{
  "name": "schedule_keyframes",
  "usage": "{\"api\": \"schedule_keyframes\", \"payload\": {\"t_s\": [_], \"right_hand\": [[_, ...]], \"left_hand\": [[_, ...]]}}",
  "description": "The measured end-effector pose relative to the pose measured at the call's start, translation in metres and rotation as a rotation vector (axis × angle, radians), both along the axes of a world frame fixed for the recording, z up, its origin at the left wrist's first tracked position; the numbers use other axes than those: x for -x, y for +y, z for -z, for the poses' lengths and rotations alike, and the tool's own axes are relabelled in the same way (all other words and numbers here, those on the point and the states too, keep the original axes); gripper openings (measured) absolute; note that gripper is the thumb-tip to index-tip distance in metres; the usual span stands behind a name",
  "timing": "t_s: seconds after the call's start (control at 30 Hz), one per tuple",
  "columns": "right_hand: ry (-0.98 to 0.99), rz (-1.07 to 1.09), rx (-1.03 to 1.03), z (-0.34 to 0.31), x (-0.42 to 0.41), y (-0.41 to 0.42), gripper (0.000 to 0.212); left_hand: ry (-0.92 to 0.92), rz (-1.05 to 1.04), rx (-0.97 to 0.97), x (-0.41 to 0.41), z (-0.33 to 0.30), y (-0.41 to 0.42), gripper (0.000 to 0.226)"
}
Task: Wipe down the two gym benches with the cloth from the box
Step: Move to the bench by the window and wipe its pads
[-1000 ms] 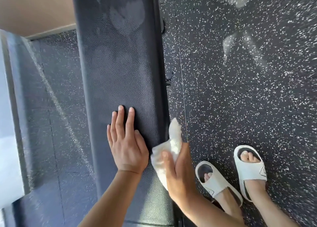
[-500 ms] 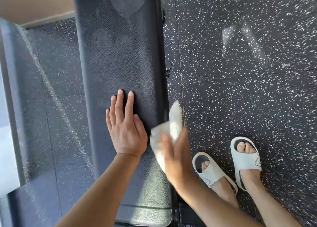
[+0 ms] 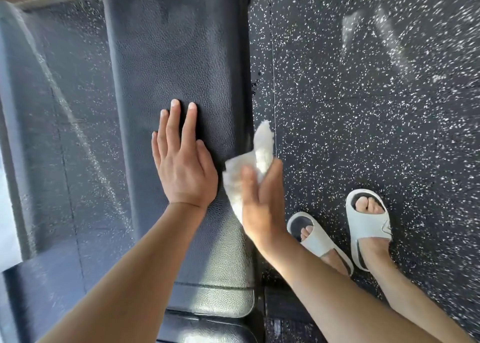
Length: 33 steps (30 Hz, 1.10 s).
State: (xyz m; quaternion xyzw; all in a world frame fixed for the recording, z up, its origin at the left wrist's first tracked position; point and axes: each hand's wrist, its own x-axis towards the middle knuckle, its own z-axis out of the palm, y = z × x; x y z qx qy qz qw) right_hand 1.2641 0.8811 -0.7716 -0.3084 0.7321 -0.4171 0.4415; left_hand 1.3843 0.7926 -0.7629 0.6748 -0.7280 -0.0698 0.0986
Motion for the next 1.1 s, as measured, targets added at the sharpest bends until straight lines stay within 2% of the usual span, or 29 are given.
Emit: {"api": "schedule_keyframes", "payload": {"t_s": [0.1,0.23,0.33,0.43,0.67,0.8,0.97,1.1], "right_hand": [[-0.017,-0.002,0.089,0.002,0.014,-0.055,0.030],[0.062,-0.074,0.053,-0.002,0.016,-0.041,0.038],[0.255,-0.286,0.234,-0.009,0.019,-0.004,0.030],[0.410,-0.471,0.280,-0.010,0.031,-0.014,0.033],[0.893,-0.623,0.325,-0.026,0.037,-0.162,0.033],[1.085,-0.797,0.383,-0.031,0.021,-0.208,0.033],[1.026,-0.827,0.390,-0.038,-0.011,-0.205,0.034],[0.948,-1.038,0.484,-0.044,-0.055,-0.161,0.041]], "left_hand": [[0.009,0.000,0.007,0.000,0.000,0.000,0.061],[0.003,-0.013,0.001,0.001,0.000,0.000,0.063],[0.000,-0.009,0.005,0.002,-0.001,0.001,0.064],[0.014,-0.012,0.000,0.002,-0.003,0.001,0.063],[0.087,-0.036,-0.032,0.005,-0.012,0.002,0.055],[0.137,-0.066,-0.058,0.004,-0.023,0.001,0.050],[0.081,-0.276,-0.067,-0.039,-0.032,0.031,0.051],[0.060,-0.459,-0.082,-0.071,-0.023,0.071,0.055]]}}
